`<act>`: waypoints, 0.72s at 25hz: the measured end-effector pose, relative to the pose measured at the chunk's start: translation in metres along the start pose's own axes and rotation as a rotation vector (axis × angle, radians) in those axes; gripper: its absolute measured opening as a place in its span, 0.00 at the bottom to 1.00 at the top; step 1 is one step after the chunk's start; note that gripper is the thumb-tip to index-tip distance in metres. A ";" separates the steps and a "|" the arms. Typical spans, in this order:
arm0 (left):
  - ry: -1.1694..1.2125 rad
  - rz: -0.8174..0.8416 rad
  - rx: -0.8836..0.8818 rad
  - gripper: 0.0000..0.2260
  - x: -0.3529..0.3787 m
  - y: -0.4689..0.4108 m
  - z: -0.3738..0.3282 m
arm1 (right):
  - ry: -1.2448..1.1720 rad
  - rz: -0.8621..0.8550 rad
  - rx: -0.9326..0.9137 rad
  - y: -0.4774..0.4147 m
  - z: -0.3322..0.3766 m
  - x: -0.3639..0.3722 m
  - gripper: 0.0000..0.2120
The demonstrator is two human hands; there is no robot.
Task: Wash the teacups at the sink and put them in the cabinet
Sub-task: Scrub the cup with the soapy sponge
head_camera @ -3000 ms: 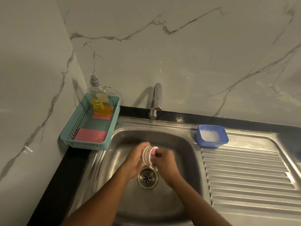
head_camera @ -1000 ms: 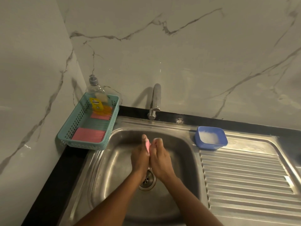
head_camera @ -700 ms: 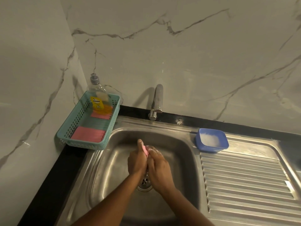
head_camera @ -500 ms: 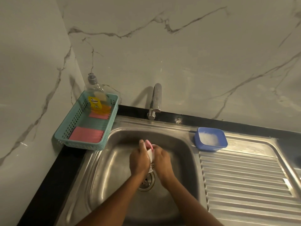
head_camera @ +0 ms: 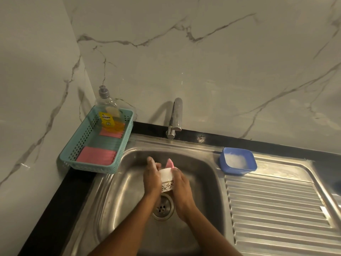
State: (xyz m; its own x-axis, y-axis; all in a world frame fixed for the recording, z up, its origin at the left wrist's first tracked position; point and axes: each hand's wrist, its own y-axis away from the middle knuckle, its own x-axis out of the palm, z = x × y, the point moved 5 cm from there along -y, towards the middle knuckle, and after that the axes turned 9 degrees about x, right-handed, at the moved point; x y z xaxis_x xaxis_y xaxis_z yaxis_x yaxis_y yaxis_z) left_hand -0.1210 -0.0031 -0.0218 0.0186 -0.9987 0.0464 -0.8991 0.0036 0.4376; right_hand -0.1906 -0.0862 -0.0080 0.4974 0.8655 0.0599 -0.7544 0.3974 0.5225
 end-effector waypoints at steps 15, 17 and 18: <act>0.255 -0.085 -0.270 0.11 0.009 0.037 0.008 | 0.426 -0.226 -0.082 0.007 0.010 -0.004 0.14; 0.221 -0.124 -0.224 0.13 0.002 0.026 0.001 | 0.572 -0.157 -0.257 0.033 0.005 0.007 0.19; 0.187 -0.135 -0.217 0.13 0.000 0.019 0.004 | 0.631 -0.133 -0.317 0.036 -0.001 0.008 0.20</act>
State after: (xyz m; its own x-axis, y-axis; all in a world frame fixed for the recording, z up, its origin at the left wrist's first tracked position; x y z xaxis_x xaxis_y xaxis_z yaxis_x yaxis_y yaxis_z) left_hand -0.1399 -0.0028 -0.0168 0.2300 -0.9644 0.1301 -0.7691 -0.0982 0.6315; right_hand -0.2144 -0.0647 0.0106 0.3232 0.7768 -0.5406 -0.8406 0.4980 0.2130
